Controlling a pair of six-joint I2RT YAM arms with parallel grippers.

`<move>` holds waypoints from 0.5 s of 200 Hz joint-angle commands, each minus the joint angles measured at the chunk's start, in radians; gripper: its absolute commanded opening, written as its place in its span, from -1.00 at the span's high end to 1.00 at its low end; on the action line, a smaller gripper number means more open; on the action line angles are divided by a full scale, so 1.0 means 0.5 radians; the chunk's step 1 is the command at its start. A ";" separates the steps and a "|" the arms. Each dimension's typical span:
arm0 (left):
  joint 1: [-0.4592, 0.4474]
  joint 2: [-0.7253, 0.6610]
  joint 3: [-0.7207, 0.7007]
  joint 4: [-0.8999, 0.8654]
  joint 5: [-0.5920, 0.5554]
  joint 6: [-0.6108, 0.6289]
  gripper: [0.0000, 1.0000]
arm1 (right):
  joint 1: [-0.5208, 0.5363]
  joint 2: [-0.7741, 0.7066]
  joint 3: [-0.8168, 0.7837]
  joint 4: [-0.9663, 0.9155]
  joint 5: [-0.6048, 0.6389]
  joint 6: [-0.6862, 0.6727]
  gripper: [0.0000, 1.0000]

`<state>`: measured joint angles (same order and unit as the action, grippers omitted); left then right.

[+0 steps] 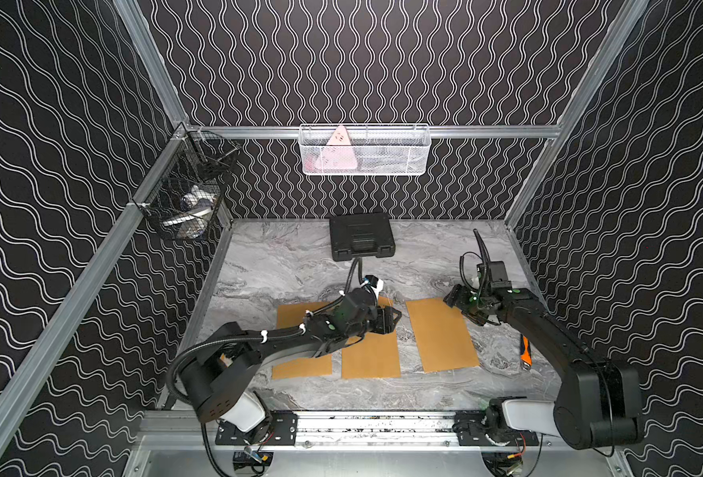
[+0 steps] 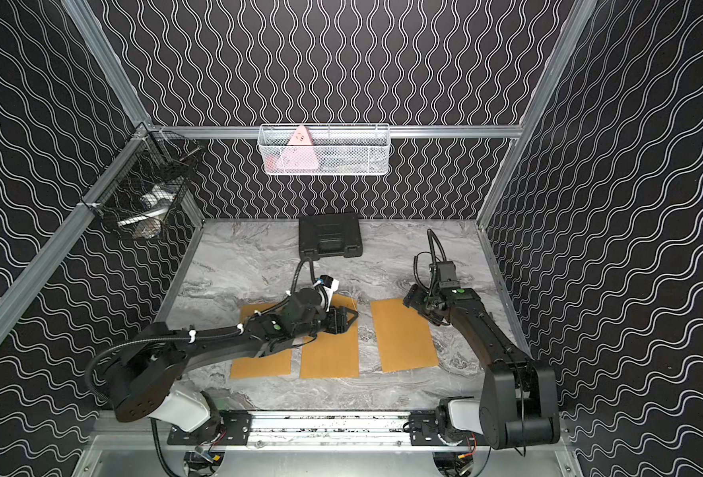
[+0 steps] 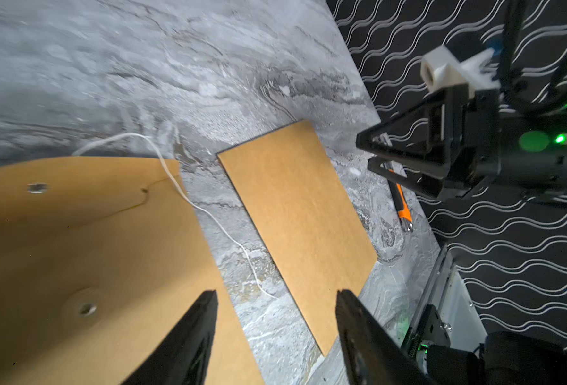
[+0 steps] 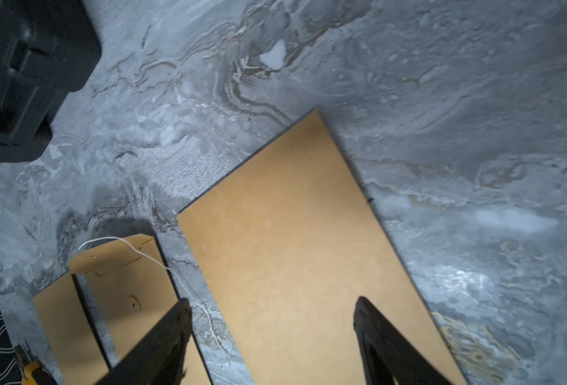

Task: Open the file bag
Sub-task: Pick up the file bag from the center of the board.

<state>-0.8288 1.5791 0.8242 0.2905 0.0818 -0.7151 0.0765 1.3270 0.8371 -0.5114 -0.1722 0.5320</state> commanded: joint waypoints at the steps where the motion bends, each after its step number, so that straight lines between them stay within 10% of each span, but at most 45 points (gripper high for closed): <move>1: -0.064 0.164 0.134 -0.118 -0.116 -0.013 -0.21 | -0.092 0.027 -0.040 -0.055 -0.052 -0.065 -0.57; 100: -0.202 0.735 0.580 -0.289 -0.153 -0.011 -0.21 | -0.318 0.191 -0.178 0.055 -0.233 -0.156 -0.61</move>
<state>-0.9234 1.9152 1.0885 0.1764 0.0273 -0.7151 -0.0689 1.4075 0.7532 -0.5045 -0.2562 0.4767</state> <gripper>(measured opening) 0.607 0.806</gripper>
